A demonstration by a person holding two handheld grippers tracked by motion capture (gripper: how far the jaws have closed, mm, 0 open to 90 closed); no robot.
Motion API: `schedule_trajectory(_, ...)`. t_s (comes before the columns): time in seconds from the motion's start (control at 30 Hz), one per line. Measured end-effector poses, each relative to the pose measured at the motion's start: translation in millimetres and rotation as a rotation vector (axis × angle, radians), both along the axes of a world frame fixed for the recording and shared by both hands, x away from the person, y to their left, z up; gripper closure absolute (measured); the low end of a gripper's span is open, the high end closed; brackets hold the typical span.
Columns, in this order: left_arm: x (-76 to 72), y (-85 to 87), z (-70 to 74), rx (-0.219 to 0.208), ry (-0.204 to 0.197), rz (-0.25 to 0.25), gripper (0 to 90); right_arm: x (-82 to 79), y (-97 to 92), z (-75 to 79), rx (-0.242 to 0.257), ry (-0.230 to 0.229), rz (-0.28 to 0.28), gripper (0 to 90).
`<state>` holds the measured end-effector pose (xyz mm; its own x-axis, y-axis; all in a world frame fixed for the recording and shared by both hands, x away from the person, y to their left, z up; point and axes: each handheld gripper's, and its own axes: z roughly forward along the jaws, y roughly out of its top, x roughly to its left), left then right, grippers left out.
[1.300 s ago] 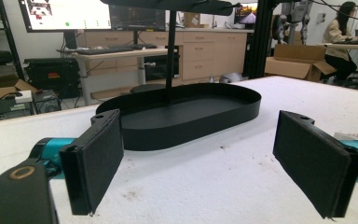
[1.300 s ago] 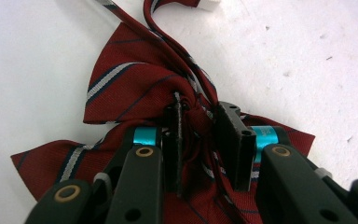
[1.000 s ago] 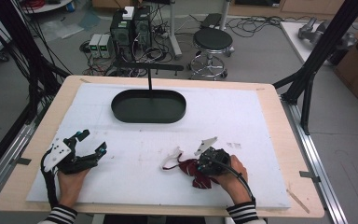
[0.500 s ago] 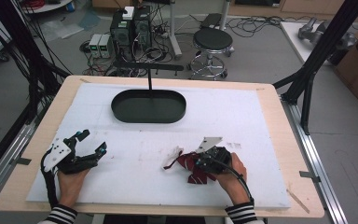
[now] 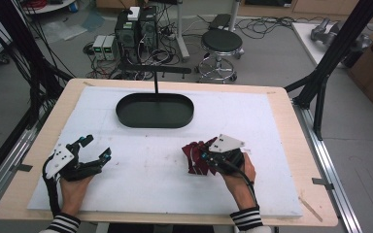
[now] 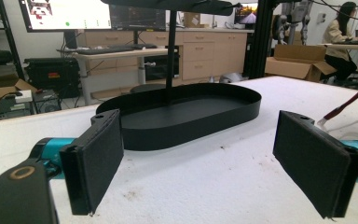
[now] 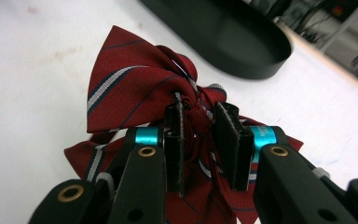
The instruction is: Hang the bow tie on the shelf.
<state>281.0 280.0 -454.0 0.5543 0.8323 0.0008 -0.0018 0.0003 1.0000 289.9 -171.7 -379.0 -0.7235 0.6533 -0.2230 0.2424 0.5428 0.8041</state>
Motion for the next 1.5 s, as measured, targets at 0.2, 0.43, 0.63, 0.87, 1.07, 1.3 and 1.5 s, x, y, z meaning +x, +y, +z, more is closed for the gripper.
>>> schedule_trajectory(0.2, 0.1, 0.1, 0.0, -0.001, 0.001, 0.0, 16.4, 0.3, 1.2, 8.2, 0.054, -0.066, -0.019, 73.4)
schedule_trajectory(0.43, 0.1, 0.0, 0.0, -0.001, 0.0, 0.0, 16.5, 9.5, 0.2, 16.1, 0.112, -0.118, -0.048, 73.4)
schedule_trajectory(0.63, 0.1, 0.1, 0.0, -0.005, 0.002, 0.002, 16.5, 19.2, 3.9, 27.0, 0.144, -0.127, -0.064, 73.4)
schedule_trajectory(0.87, 0.1, 0.1, 0.0, -0.005, 0.002, 0.001, 16.5, 31.5, 10.2, 42.8, 0.156, -0.16, -0.072, 73.3)
schedule_trajectory(1.07, 0.2, 0.3, 0.0, -0.004, 0.002, 0.002, 16.5, 44.7, 14.4, 54.1, 0.145, -0.167, -0.071, 73.3)
schedule_trajectory(1.3, 0.2, 0.1, 0.0, -0.004, 0.001, 0.002, 16.5, 60.3, 19.4, 61.7, 0.146, -0.173, -0.08, 73.3)
schedule_trajectory(1.5, 0.2, 0.3, 0.0, -0.004, 0.002, 0.003, 16.5, 74.0, 23.8, 68.2, 0.167, -0.191, -0.09, 73.3)
